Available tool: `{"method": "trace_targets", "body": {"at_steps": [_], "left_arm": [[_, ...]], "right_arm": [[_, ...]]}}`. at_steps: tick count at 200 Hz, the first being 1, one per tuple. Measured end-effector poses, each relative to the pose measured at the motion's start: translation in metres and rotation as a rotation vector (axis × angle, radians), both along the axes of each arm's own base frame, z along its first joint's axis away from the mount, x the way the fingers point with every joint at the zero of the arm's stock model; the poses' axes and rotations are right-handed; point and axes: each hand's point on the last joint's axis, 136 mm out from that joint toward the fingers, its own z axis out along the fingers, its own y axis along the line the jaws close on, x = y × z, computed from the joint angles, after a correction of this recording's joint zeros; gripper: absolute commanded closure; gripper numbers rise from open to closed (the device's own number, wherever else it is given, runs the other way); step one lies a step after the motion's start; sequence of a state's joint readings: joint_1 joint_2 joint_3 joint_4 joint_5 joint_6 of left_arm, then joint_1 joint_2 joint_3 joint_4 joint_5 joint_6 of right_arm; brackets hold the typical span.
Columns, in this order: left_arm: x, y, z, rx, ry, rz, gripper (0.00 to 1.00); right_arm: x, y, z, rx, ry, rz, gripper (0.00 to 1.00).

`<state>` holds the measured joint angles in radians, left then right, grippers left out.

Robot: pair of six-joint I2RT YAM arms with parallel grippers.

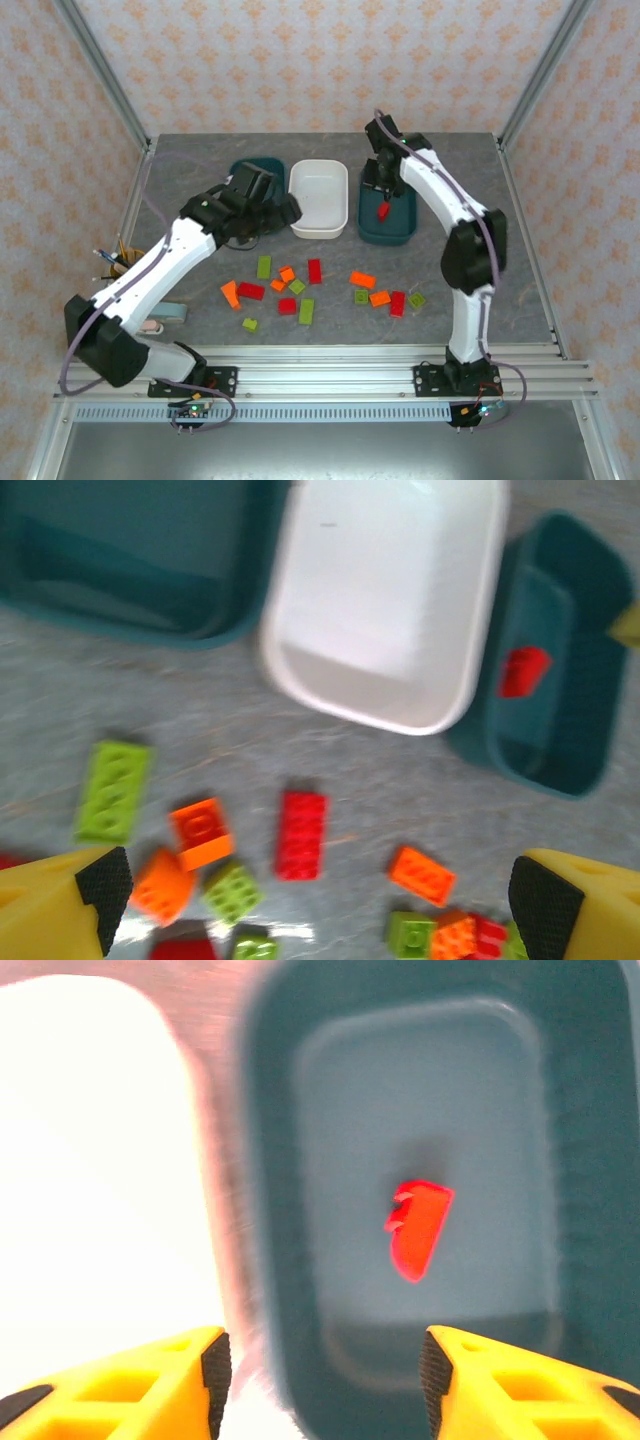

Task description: Sort the legos into containers by color

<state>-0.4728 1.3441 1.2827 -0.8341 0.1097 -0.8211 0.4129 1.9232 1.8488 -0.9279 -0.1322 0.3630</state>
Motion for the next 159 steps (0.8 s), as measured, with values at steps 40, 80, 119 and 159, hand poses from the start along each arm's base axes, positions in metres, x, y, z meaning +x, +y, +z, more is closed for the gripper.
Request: {"method": "trace_targets", "body": {"at_steps": [40, 80, 119, 159], "left_arm": [[-0.072, 0.078, -0.071, 0.116, 0.239, 0.191, 0.10], [-0.119, 0.102, -0.127, 0.183, 0.424, 0.241, 0.18], [-0.124, 0.104, -0.146, 0.188, 0.457, 0.252, 0.23], [-0.112, 0.099, -0.159, 0.182, 0.448, 0.229, 0.31]], "right_arm": [[-0.106, 0.101, 0.071, 0.304, -0.211, 0.397, 0.42], [-0.204, 0.164, -0.007, 0.371, -0.073, 0.692, 0.41], [-0.220, 0.175, -0.022, 0.400, -0.058, 0.743, 0.40], [-0.214, 0.184, -0.017, 0.432, -0.096, 0.750, 0.40]]}}
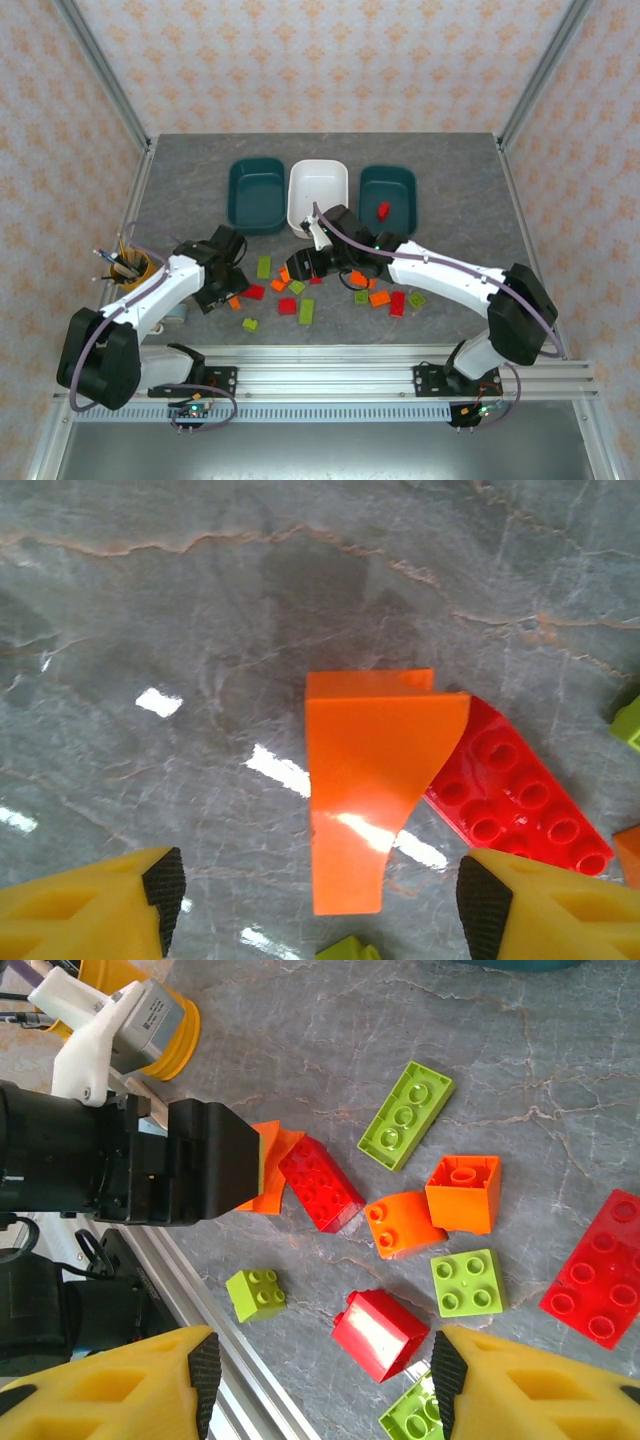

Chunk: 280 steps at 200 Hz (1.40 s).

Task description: Sort the legos into containers by color

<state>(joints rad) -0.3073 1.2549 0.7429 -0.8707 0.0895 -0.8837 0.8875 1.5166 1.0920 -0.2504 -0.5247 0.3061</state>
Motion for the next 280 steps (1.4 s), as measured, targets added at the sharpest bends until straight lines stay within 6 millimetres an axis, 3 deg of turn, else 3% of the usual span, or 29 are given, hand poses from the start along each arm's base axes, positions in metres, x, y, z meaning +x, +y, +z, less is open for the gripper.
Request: {"method": "trace_targets", "body": {"at_steps": [39, 141, 189, 214, 238, 257, 280], "left_arm": [[0.006, -0.002, -0.012, 0.006, 0.009, -0.021, 0.47], [0.003, 0.000, -0.034, 0.019, 0.023, -0.043, 0.61], [0.005, 0.008, -0.031, 0.062, 0.001, -0.047, 0.72], [0.004, 0.014, -0.015, 0.085, -0.035, -0.045, 0.73], [0.016, 0.014, 0.016, 0.095, -0.083, -0.058, 0.72], [0.045, 0.006, 0.052, 0.085, -0.156, -0.089, 0.72], [0.096, -0.009, 0.094, 0.082, -0.241, -0.137, 0.72]], "right_arm": [[0.002, 0.002, -0.007, -0.007, 0.014, -0.008, 0.40], [0.003, 0.002, -0.006, -0.004, 0.018, -0.016, 0.40], [0.003, 0.002, -0.006, -0.003, 0.018, -0.018, 0.41], [0.005, 0.003, -0.003, -0.002, 0.010, -0.025, 0.41], [0.014, 0.003, 0.009, 0.009, -0.020, -0.061, 0.40], [0.027, -0.003, 0.026, 0.034, -0.052, -0.122, 0.37], [0.057, -0.017, 0.056, 0.091, -0.094, -0.250, 0.30]]}}
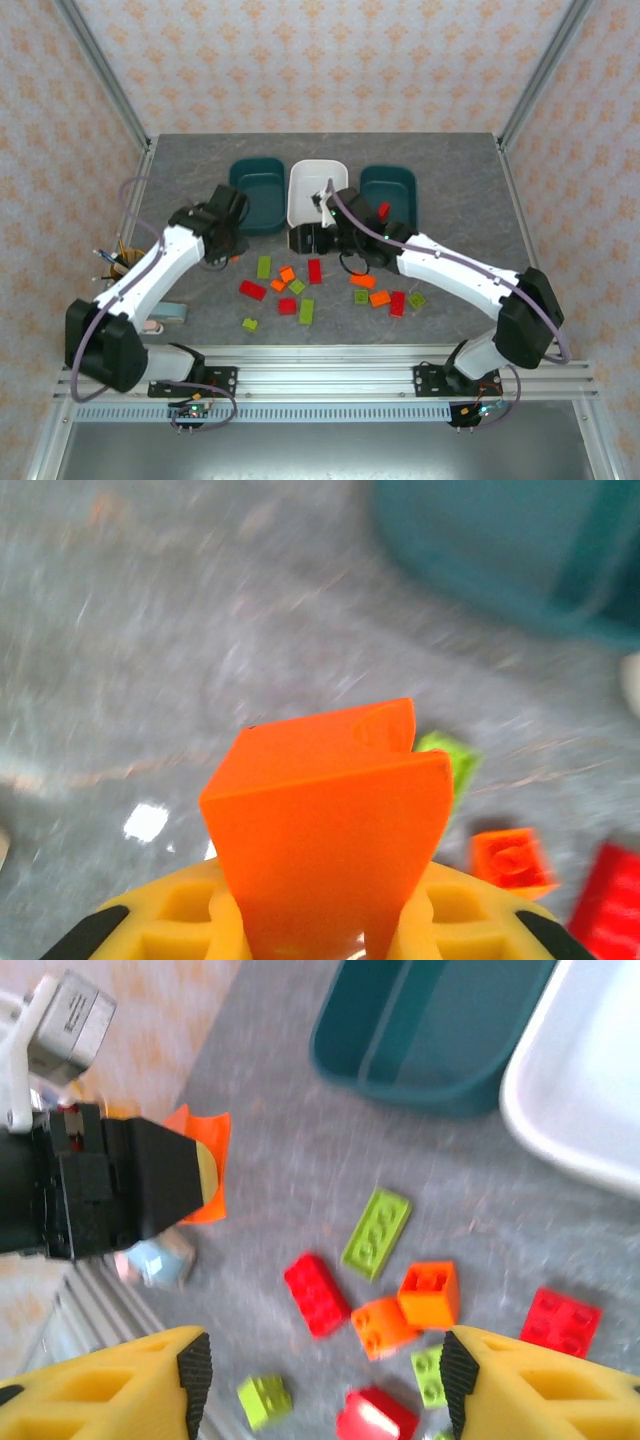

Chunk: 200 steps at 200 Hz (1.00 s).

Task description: Sort the legos into containers by color

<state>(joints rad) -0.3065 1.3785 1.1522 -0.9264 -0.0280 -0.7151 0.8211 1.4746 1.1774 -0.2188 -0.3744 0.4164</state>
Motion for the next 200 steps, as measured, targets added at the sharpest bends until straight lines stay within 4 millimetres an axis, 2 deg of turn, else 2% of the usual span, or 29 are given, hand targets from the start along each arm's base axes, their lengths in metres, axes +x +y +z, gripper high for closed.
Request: {"method": "trace_targets", "body": {"at_steps": [19, 39, 55, 75, 94, 115, 140, 161, 200], "left_arm": [[0.042, -0.011, 0.013, 0.010, -0.017, -0.038, 0.72], [0.087, -0.018, 0.008, 0.027, -0.003, -0.060, 0.72], [0.123, -0.020, -0.006, 0.044, 0.021, -0.076, 0.72], [0.161, -0.022, -0.030, 0.052, 0.053, -0.092, 0.72], [0.187, -0.022, -0.057, 0.061, 0.091, -0.104, 0.71], [0.200, -0.019, -0.083, 0.070, 0.137, -0.116, 0.70], [0.205, -0.018, -0.102, 0.065, 0.176, -0.123, 0.65], [0.204, -0.017, -0.107, 0.056, 0.193, -0.124, 0.60], [0.203, -0.019, -0.106, 0.043, 0.201, -0.124, 0.40]], "right_arm": [[0.029, -0.016, 0.021, 0.042, -0.034, -0.115, 0.21], [0.053, -0.035, 0.032, 0.073, -0.040, -0.222, 0.09], [0.065, -0.048, 0.035, 0.095, -0.020, -0.291, 0.00], [0.074, -0.060, 0.037, 0.099, 0.003, -0.344, 0.00], [0.075, -0.064, 0.037, 0.095, 0.019, -0.361, 0.00], [0.071, -0.067, 0.030, 0.070, 0.044, -0.366, 0.00], [0.066, -0.073, 0.026, 0.044, 0.064, -0.371, 0.00], [0.061, -0.078, 0.026, 0.030, 0.071, -0.376, 0.00], [0.055, -0.088, 0.019, -0.026, 0.083, -0.392, 0.01]]}}
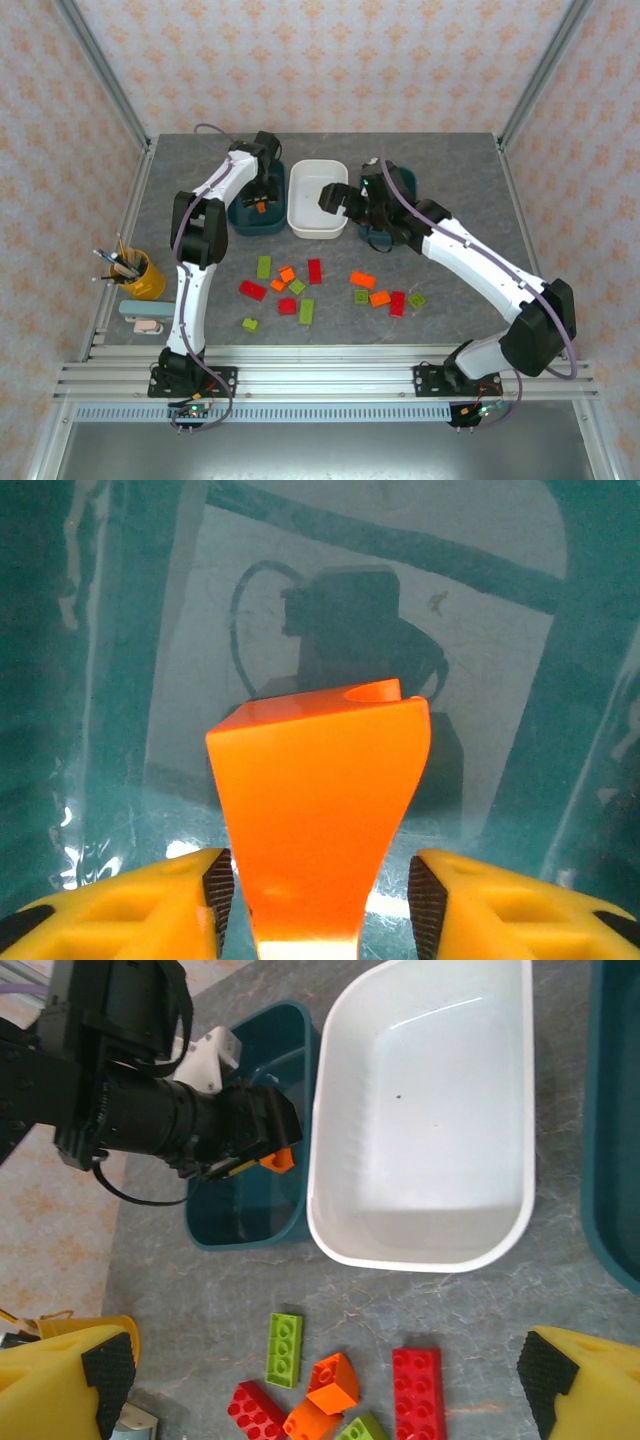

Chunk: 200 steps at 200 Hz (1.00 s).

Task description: Sort the legos into containers by color

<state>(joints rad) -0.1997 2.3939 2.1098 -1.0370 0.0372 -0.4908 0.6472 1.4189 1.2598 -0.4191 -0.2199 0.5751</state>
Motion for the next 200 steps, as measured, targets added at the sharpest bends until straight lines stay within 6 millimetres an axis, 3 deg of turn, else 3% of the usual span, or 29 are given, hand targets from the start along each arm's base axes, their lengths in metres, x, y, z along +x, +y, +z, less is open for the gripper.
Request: {"method": "trace_targets", "body": {"at_steps": [28, 47, 80, 99, 114, 134, 158, 182, 200], "left_arm": [[0.000, 0.000, 0.012, -0.004, -0.014, 0.006, 0.31], [0.001, 0.000, 0.042, -0.016, -0.067, 0.013, 0.27], [-0.010, -0.005, 0.146, -0.087, -0.292, 0.014, 0.20], [-0.044, -0.019, 0.206, -0.166, -0.433, -0.019, 0.12], [-0.082, -0.040, 0.230, -0.240, -0.501, -0.071, 0.10], [-0.135, -0.076, 0.223, -0.327, -0.498, -0.177, 0.11], [-0.202, -0.112, 0.169, -0.393, -0.385, -0.298, 0.12], [-0.260, -0.121, 0.118, -0.404, -0.274, -0.368, 0.12], [-0.286, -0.119, 0.106, -0.421, -0.259, -0.407, 0.12]], "right_arm": [[-0.004, -0.009, -0.004, -0.040, 0.012, -0.011, 0.03], [-0.008, -0.017, -0.001, -0.066, 0.003, -0.020, 0.07], [-0.018, -0.035, 0.002, -0.129, 0.001, -0.046, 0.12], [-0.026, -0.050, -0.004, -0.183, 0.028, -0.075, 0.16], [-0.036, -0.063, -0.015, -0.231, 0.080, -0.105, 0.19], [-0.058, -0.083, -0.043, -0.309, 0.196, -0.133, 0.21], [-0.100, -0.108, -0.093, -0.412, 0.393, -0.133, 0.23], [-0.146, -0.127, -0.140, -0.468, 0.581, -0.117, 0.25], [-0.175, -0.138, -0.166, -0.483, 0.685, -0.112, 0.26]]}}
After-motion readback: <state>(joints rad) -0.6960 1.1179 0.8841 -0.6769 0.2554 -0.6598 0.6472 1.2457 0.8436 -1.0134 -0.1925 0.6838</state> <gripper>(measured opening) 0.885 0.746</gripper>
